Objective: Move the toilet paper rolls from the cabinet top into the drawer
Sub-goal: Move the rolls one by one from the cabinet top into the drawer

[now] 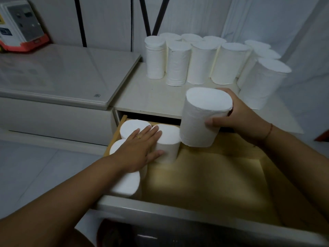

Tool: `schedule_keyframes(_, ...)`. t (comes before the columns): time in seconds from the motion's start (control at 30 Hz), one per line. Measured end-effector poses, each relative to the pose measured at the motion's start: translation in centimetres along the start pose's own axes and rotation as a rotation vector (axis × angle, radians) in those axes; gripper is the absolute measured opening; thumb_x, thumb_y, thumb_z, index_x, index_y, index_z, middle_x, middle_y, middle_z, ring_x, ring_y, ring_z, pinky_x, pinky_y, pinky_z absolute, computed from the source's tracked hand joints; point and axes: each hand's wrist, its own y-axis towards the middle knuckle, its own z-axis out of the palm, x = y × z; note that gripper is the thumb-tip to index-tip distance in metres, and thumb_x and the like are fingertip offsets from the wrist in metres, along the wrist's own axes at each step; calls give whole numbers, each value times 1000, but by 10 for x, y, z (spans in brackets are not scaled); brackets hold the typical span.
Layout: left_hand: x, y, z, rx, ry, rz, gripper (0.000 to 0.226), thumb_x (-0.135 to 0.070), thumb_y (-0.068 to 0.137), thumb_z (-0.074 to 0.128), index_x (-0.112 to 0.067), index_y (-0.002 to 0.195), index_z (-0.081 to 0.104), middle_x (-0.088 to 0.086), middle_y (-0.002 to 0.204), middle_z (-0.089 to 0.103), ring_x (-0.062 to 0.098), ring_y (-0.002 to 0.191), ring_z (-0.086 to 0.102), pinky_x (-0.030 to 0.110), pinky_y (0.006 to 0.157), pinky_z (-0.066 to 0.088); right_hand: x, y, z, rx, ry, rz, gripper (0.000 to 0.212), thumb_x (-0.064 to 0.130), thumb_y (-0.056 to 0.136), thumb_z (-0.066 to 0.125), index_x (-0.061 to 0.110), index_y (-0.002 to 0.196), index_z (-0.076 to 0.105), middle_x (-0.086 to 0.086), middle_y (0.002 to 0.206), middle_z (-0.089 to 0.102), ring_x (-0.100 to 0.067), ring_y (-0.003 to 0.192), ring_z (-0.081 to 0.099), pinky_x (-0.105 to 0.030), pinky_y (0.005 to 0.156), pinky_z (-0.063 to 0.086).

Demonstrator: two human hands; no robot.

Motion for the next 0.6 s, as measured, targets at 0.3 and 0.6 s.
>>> schedule_keyframes(0.3, -3, -1, 4, -23, 26, -21, 73, -63, 89, 18, -28, 152, 2, -9, 159, -7, 7, 145, -13, 31, 116, -10, -68, -42, 13, 67, -221, 138, 82, 7, 60, 86, 19, 127, 40, 3, 118, 51, -14, 106, 52, -15, 72, 49)
schedule_keyframes(0.6, -3, -3, 6, -44, 39, -16, 79, -65, 84, 12, -26, 152, 2, -7, 160, -5, 10, 146, -11, 32, 117, -9, -88, -45, 34, 164, -249, 138, 81, 3, 61, 84, 14, 127, 38, -1, 123, 44, -17, 112, 46, -16, 79, 46)
